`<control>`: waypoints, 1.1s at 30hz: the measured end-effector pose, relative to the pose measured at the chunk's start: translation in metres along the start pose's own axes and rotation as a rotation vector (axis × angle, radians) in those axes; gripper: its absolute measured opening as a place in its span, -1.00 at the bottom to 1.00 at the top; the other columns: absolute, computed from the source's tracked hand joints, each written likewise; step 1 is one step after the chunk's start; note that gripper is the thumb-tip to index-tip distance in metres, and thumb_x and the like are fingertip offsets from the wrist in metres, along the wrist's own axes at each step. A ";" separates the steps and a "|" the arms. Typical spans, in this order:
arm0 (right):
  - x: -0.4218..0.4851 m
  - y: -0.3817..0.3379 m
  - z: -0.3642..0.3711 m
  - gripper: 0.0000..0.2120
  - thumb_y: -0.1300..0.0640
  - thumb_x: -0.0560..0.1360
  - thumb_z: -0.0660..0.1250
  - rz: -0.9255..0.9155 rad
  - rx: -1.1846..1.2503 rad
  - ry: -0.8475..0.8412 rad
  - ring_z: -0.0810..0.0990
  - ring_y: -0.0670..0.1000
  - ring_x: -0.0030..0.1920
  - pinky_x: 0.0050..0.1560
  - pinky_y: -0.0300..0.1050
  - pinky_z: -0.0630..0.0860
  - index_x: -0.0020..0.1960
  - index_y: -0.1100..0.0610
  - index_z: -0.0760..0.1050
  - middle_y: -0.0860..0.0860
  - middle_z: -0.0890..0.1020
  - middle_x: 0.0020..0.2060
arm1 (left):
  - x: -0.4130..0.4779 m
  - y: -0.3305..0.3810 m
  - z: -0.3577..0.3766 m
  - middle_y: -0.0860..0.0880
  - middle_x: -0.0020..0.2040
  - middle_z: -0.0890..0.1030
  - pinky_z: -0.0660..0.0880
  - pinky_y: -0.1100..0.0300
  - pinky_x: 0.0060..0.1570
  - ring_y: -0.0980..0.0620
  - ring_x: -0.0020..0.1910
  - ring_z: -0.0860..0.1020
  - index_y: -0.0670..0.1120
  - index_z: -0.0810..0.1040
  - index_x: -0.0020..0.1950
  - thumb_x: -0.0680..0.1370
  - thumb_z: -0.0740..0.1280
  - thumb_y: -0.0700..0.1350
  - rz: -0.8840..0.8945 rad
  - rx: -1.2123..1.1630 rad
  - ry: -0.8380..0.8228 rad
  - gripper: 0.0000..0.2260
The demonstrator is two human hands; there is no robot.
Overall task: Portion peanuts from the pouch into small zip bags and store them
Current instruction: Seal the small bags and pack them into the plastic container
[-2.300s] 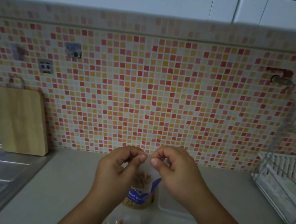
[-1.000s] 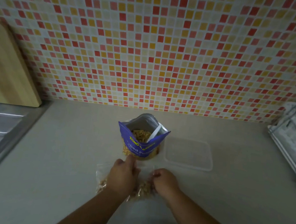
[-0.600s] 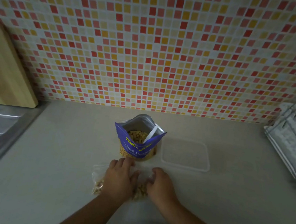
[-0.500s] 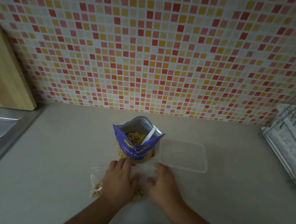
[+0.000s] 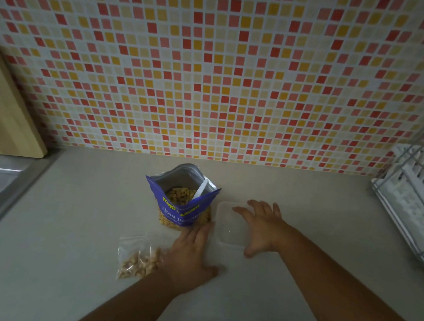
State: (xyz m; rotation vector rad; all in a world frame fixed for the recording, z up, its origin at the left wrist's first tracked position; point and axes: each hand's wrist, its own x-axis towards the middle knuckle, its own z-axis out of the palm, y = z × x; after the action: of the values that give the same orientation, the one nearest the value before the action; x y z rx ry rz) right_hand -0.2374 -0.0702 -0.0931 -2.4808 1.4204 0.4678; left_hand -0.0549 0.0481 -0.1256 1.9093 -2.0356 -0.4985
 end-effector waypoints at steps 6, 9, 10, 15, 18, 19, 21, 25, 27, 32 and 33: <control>-0.049 -0.010 0.027 0.09 -0.19 0.13 0.50 -0.129 0.110 -0.033 -0.02 0.12 0.48 0.49 0.12 -0.10 0.49 -0.20 -0.07 0.08 0.02 0.48 | -0.022 0.008 0.005 0.15 0.52 0.08 0.00 0.15 0.41 0.00 0.50 -0.01 0.13 -0.24 0.50 0.22 0.39 0.37 -0.017 0.066 -0.069 0.10; -0.067 -0.013 0.038 0.11 -0.24 0.15 0.49 -0.163 0.112 -0.060 -0.10 0.14 0.50 0.50 0.06 -0.12 0.49 -0.20 -0.12 0.10 -0.07 0.50 | -0.036 0.006 0.014 0.13 0.43 0.34 0.21 0.12 0.28 -0.10 0.42 0.32 0.14 -0.13 0.51 0.12 0.29 0.50 0.074 0.107 0.056 0.11; -0.071 -0.013 0.040 0.11 -0.26 0.15 0.48 -0.166 0.119 -0.077 -0.13 0.14 0.50 0.50 0.05 -0.13 0.49 -0.20 -0.13 0.10 -0.09 0.51 | -0.040 0.005 0.017 0.12 0.39 0.40 0.20 0.11 0.25 -0.12 0.38 0.38 0.17 -0.13 0.51 0.08 0.28 0.52 0.072 0.080 0.084 0.12; -0.073 -0.012 0.046 0.15 -0.43 -0.03 0.33 -0.201 0.210 -0.112 -0.05 0.09 0.48 0.50 0.04 -0.07 0.46 -0.24 -0.09 0.04 0.05 0.47 | -0.049 0.006 0.020 0.06 0.45 0.32 0.00 0.13 0.32 -0.11 0.46 0.23 0.18 -0.20 0.46 0.08 0.33 0.50 0.036 0.004 0.055 0.13; -0.073 -0.010 0.039 0.15 -0.42 -0.01 0.37 -0.220 0.245 -0.123 -0.03 0.06 0.47 0.50 -0.04 -0.07 0.47 -0.24 -0.07 0.00 0.07 0.46 | -0.053 0.008 0.018 0.08 0.47 0.26 -0.02 0.14 0.36 -0.08 0.46 0.20 0.18 -0.28 0.43 0.10 0.34 0.47 0.012 -0.003 0.041 0.13; -0.073 -0.008 0.034 0.13 -0.38 0.04 0.41 -0.221 0.243 -0.117 -0.03 0.06 0.48 0.49 -0.05 -0.07 0.47 -0.23 -0.07 0.00 0.07 0.46 | -0.054 0.008 0.018 0.09 0.48 0.24 -0.03 0.13 0.39 -0.06 0.47 0.17 0.20 -0.34 0.41 0.11 0.34 0.47 0.002 -0.004 0.033 0.14; -0.072 0.000 0.021 0.09 -0.32 0.11 0.47 -0.209 0.223 -0.085 -0.02 0.08 0.48 0.48 -0.06 -0.07 0.48 -0.21 -0.04 0.03 0.08 0.47 | -0.056 0.008 0.018 0.14 0.48 0.20 -0.08 0.09 0.43 -0.01 0.49 0.10 0.24 -0.46 0.37 0.12 0.30 0.48 -0.008 0.010 0.013 0.14; -0.055 0.023 -0.010 0.04 -0.30 0.18 0.48 -0.076 0.212 0.009 0.00 0.11 0.49 0.48 0.01 -0.05 0.48 -0.21 -0.02 0.06 0.08 0.49 | -0.061 0.003 0.026 0.12 0.38 0.39 -0.10 0.13 0.38 -0.06 0.43 0.26 0.17 -0.32 0.47 0.11 0.29 0.51 0.019 0.048 0.063 0.16; -0.038 0.029 -0.014 0.03 -0.31 0.18 0.48 0.000 0.225 0.057 -0.01 0.13 0.50 0.48 0.04 -0.04 0.48 -0.21 -0.01 0.08 0.06 0.51 | -0.063 0.000 0.031 0.09 0.29 0.50 -0.01 0.09 0.36 -0.10 0.36 0.39 0.06 -0.08 0.53 0.11 0.29 0.53 0.036 0.054 0.121 0.14; -0.003 0.022 0.004 0.06 -0.30 0.15 0.48 0.076 0.195 -0.003 -0.01 0.16 0.51 0.49 0.10 -0.04 0.49 -0.19 0.00 0.10 0.04 0.52 | -0.064 -0.005 0.037 0.10 0.30 0.50 0.13 0.00 0.31 -0.12 0.29 0.46 -0.02 0.05 0.52 0.11 0.30 0.51 0.065 0.098 0.139 0.13; 0.001 0.021 0.009 0.06 -0.30 0.14 0.49 0.083 0.188 -0.018 -0.01 0.16 0.51 0.49 0.11 -0.05 0.49 -0.19 0.00 0.10 0.03 0.53 | -0.064 -0.005 0.037 0.10 0.27 0.53 0.14 0.00 0.30 -0.13 0.28 0.48 -0.03 0.06 0.52 0.09 0.31 0.50 0.070 0.109 0.135 0.14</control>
State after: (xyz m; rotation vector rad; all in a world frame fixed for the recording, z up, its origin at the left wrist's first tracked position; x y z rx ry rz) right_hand -0.2567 -0.0784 -0.1029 -2.2723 1.4911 0.3540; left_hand -0.0626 0.1130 -0.1603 1.8695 -2.0711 -0.2389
